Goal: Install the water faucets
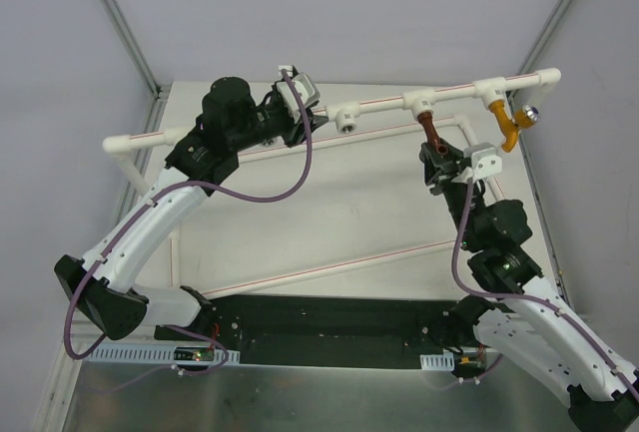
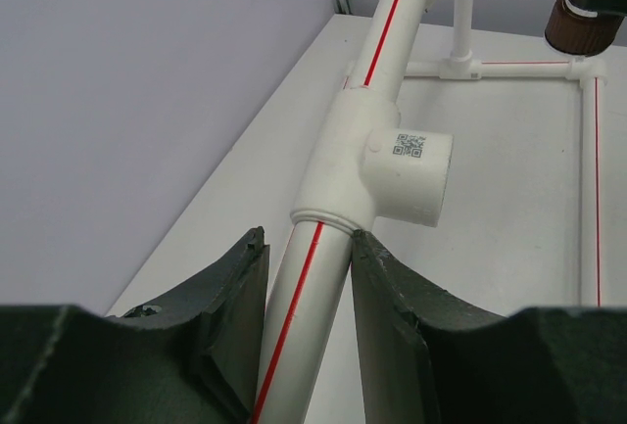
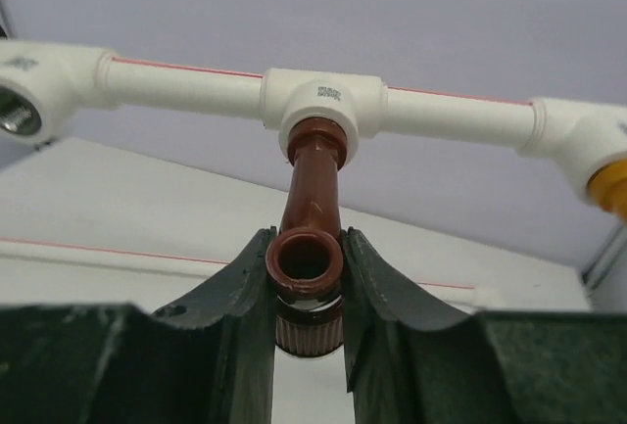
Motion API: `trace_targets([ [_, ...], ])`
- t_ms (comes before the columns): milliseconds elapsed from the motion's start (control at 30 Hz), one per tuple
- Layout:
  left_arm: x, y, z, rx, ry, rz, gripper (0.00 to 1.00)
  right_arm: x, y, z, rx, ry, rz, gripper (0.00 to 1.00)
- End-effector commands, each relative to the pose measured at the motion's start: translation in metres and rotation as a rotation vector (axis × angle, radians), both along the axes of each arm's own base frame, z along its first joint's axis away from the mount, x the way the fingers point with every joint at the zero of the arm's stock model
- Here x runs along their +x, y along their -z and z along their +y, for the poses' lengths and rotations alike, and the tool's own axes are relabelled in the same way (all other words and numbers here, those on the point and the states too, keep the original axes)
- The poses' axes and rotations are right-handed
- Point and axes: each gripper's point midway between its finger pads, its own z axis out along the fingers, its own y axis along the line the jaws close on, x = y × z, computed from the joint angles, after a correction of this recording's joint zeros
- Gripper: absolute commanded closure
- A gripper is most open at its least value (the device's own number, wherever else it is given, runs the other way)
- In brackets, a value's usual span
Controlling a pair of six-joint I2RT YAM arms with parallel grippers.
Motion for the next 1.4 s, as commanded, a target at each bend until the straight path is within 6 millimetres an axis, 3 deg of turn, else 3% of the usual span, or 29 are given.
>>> trace_targets([
  [0, -0.064, 0.178, 0.04, 0.377, -0.065, 0.649, 0.95, 0.002, 0.031, 0.007, 0.398, -0.023, 0.194, 1.0],
  [133, -0.064, 0.179, 0.04, 0.379, -0.067, 0.649, 0.95, 0.002, 0.037, 0.016, 0.707, -0.049, 0.314, 1.0],
  [267, -0.064, 0.178, 0.04, 0.376, -0.065, 0.648, 0.95, 0.003, 0.035, 0.012, 1.043, -0.016, 0.411, 1.0],
  [467, -0.065, 0.178, 0.039, 0.378, -0.064, 0.646, 0.95, -0.004, 0.0, 0.027, 1.464, -0.174, 0.513, 1.0],
  [667, -0.064, 0.178, 0.04, 0.379, -0.068, 0.646, 0.95, -0.005, -0.012, 0.013, 1.952, -0.229, 0.57, 1.0],
  [767, -0.065, 0.179, 0.04, 0.38, -0.066, 0.646, 0.95, -0.007, -0.019, 0.007, 2.092, -0.266, 0.582, 1.0],
  [900, -0.064, 0.178, 0.04, 0.379, -0.068, 0.643, 0.95, -0.013, -0.028, -0.005, 2.151, -0.289, 0.539, 0.73],
  [967, -0.064, 0.179, 0.041, 0.382, -0.071, 0.644, 0.95, -0.016, -0.025, -0.014, 2.135, -0.262, 0.503, 0.48],
  [1067, -0.064, 0.179, 0.041, 0.383, -0.07, 0.643, 0.95, -0.024, -0.021, -0.022, 2.081, -0.239, 0.472, 0.25],
  [1233, -0.064, 0.18, 0.041, 0.384, -0.07, 0.648, 0.95, -0.038, -0.017, -0.027, 2.0, -0.257, 0.464, 0.14],
  [1367, -0.063, 0.18, 0.041, 0.386, -0.07, 0.647, 0.95, -0.052, -0.006, -0.026, 1.77, -0.193, 0.497, 0.13],
])
